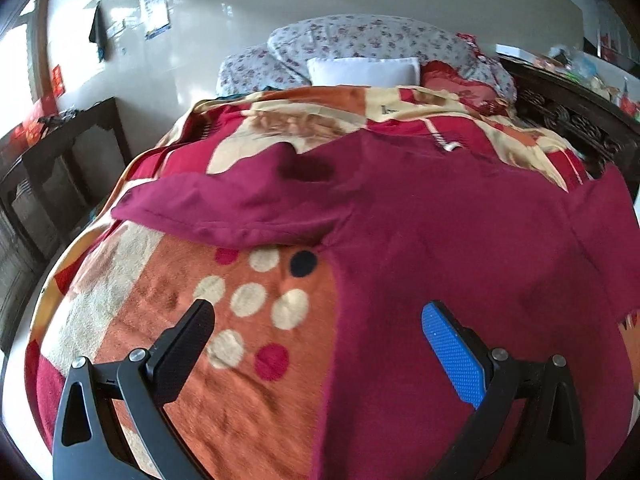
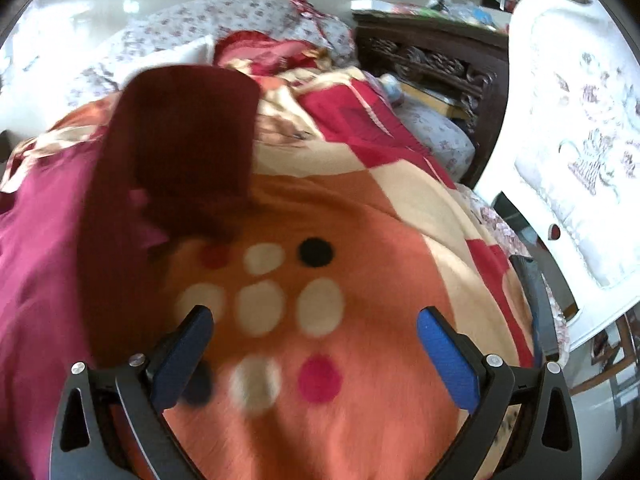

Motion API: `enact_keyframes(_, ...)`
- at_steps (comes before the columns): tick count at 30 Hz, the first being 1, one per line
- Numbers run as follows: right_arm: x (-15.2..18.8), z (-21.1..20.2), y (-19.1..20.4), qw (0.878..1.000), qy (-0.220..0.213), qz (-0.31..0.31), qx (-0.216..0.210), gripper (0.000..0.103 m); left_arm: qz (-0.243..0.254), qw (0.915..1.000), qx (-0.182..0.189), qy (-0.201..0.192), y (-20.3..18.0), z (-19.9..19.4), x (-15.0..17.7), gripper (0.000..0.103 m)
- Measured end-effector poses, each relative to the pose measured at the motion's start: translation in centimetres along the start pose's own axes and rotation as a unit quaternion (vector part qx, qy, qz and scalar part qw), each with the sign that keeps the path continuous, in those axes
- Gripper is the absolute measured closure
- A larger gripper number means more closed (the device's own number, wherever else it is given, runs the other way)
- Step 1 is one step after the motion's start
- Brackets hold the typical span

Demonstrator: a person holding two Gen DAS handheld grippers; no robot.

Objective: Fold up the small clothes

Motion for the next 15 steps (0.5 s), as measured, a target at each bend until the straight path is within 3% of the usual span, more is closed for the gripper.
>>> enact_keyframes(7, -0.2, -6.8, 5.7, 0.994, -0.051, -0.047, -0.083, 0.0, 0.015, 0.9999, 0.003, -0.002, -1.8, -0.9, 0.8, 0.0)
enact_keyframes(15, 0.5, -8.0, 11.9, 0.986, -0.061, -0.104, -0.118, 0.0, 0.017, 0.9998, -0.005, -0.006, -1.4, -1.4, 1.1, 0.0)
Point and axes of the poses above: each gripper's, at about its wrist camera, not at the fingertips, and z roughly the way its jaws point, y to its left, x to its underside, the point moved 6 cm from there along z, roughly the way its jaws point, and after that the axes turned 13 degrees about x, right-handed, at the moved point
